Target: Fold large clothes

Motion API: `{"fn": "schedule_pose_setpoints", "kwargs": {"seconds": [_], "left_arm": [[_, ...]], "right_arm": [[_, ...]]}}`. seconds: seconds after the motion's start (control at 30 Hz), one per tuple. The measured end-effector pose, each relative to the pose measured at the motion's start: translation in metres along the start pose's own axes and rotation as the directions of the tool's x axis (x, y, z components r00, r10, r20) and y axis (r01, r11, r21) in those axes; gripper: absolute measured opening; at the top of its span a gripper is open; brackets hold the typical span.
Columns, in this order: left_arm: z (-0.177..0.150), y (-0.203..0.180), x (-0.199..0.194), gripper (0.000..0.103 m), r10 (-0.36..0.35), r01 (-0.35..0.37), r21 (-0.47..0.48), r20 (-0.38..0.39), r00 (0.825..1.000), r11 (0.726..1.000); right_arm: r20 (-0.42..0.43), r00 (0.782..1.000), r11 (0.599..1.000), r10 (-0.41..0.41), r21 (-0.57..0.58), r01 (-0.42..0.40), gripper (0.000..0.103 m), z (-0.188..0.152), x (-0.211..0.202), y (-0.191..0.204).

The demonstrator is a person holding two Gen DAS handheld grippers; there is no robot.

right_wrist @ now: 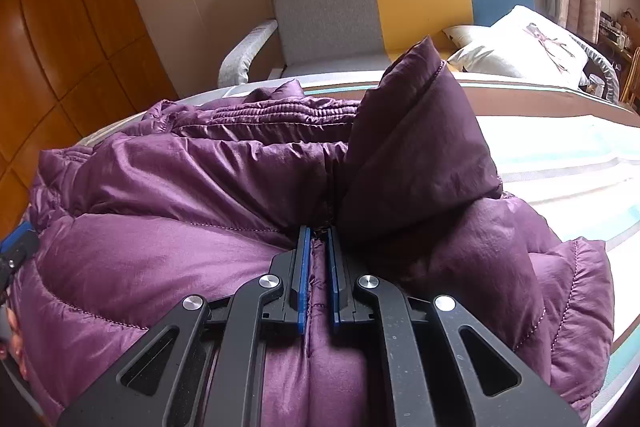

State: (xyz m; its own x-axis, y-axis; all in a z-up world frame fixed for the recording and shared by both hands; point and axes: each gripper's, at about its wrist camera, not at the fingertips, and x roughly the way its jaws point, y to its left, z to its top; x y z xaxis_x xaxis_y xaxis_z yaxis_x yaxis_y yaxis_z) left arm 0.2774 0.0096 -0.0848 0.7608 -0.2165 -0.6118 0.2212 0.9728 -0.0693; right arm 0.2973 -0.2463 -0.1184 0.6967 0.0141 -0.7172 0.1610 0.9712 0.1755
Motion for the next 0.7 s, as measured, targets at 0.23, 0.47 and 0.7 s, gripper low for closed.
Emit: {"fn": "schedule_pose_setpoints", "kwargs": {"seconds": [0.23, 0.47, 0.7], "left_arm": [[-0.027, 0.069, -0.011, 0.098, -0.01, -0.007, -0.284, -0.056, 0.998, 0.959], [-0.06, 0.095, -0.015, 0.099, -0.082, 0.044, -0.444, -0.068, 0.994, 0.895], [-0.067, 0.08, -0.016, 0.1, -0.092, 0.053, -0.39, -0.083, 0.992, 0.919]], "right_arm": [[0.058, 0.998, 0.998, 0.028, 0.05, -0.031, 0.053, -0.006, -0.042, -0.012], [0.131, 0.991, 1.0, 0.017, -0.024, -0.014, 0.056, -0.043, -0.099, 0.013], [0.101, 0.995, 0.995, 0.006, -0.099, 0.004, 0.053, -0.059, -0.093, 0.041]]}}
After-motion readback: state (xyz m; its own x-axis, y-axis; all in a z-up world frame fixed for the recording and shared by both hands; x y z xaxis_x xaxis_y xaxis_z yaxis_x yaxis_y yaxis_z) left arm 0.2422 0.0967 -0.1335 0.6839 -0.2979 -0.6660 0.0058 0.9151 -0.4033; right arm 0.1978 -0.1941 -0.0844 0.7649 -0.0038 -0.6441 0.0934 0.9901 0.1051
